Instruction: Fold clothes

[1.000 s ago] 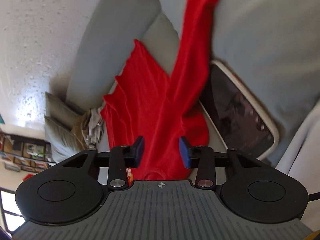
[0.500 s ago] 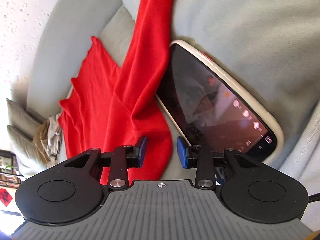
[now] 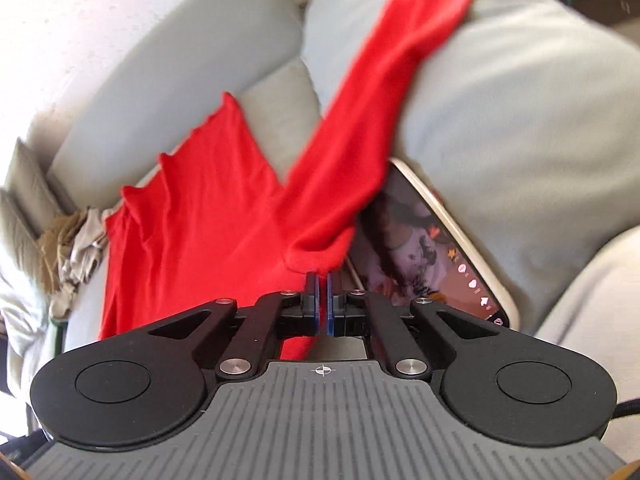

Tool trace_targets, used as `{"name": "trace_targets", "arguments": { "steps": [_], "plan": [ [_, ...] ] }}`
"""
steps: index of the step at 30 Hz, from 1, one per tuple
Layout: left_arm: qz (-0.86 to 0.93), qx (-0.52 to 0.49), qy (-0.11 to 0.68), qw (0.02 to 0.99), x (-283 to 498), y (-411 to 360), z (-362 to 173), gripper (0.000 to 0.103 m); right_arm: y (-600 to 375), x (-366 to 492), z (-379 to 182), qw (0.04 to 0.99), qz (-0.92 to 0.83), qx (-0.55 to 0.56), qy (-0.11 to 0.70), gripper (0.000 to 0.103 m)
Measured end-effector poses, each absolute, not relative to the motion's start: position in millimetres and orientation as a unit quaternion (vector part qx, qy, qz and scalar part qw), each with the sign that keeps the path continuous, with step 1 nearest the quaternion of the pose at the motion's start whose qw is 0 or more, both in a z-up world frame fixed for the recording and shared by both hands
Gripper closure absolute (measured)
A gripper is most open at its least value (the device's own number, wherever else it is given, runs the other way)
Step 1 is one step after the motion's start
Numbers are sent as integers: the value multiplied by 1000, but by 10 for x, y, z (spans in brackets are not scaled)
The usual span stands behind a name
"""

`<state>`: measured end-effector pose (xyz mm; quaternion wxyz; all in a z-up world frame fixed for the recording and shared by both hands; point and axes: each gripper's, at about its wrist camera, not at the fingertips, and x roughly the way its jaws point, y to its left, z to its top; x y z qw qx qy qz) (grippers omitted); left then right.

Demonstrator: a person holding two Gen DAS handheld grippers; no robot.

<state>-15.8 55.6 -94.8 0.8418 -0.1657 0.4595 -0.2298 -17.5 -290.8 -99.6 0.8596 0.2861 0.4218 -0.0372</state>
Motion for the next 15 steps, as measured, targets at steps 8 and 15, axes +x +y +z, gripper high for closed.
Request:
{"name": "trace_targets", "arguments": {
  "steps": [8,15],
  "plan": [
    [-221,-153,474,838,-166,596,-992,54,-2775,-166,-1208,814,-47,258,519,99],
    [-207,-167,479,837,-163,732,-1028,54,-3091,-217,-918,826,-49,310,468,66]
  ]
}}
